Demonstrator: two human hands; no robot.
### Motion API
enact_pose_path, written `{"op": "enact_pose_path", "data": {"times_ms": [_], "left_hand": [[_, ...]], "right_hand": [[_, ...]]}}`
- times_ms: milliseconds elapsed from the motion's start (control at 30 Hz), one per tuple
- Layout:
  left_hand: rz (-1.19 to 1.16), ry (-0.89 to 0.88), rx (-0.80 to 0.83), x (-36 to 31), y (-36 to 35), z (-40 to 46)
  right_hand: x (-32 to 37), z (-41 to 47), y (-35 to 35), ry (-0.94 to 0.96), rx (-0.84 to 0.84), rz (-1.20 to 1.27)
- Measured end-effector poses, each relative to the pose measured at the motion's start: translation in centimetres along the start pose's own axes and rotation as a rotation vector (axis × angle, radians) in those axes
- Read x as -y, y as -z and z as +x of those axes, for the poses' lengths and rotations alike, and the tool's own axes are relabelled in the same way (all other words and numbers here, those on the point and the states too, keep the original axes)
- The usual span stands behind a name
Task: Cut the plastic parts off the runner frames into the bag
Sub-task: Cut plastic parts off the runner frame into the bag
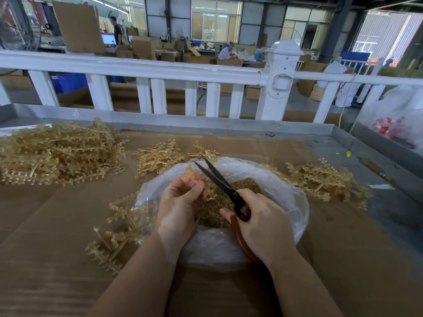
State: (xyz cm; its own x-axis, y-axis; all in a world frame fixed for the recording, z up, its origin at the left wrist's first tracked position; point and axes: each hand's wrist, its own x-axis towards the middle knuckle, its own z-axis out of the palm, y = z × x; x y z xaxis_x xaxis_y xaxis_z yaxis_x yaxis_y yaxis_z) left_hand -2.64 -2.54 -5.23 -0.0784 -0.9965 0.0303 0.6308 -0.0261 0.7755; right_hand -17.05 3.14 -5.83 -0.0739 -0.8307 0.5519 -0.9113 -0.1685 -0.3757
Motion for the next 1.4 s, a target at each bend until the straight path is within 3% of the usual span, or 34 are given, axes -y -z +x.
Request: {"op": "enact_pose_path", "data": {"times_ms": [267, 500, 1400], "left_hand": [[-0.089, 0.047, 0.015, -0.16, 0.37, 0.16], [-0.083, 0.047, 0.053, -0.42, 0.28, -0.05], [-0.071, 0.018, -0.028, -0.11, 0.31, 0.10]], "right_hand": [[0.06, -0.07, -0.04, 0.028, 0.068, -0.040], [0.31, -0.08, 0.02, 0.043, 0.024, -0.023], [0.54, 0.08, 0.32, 0.066, 0.107, -0.008]]}}
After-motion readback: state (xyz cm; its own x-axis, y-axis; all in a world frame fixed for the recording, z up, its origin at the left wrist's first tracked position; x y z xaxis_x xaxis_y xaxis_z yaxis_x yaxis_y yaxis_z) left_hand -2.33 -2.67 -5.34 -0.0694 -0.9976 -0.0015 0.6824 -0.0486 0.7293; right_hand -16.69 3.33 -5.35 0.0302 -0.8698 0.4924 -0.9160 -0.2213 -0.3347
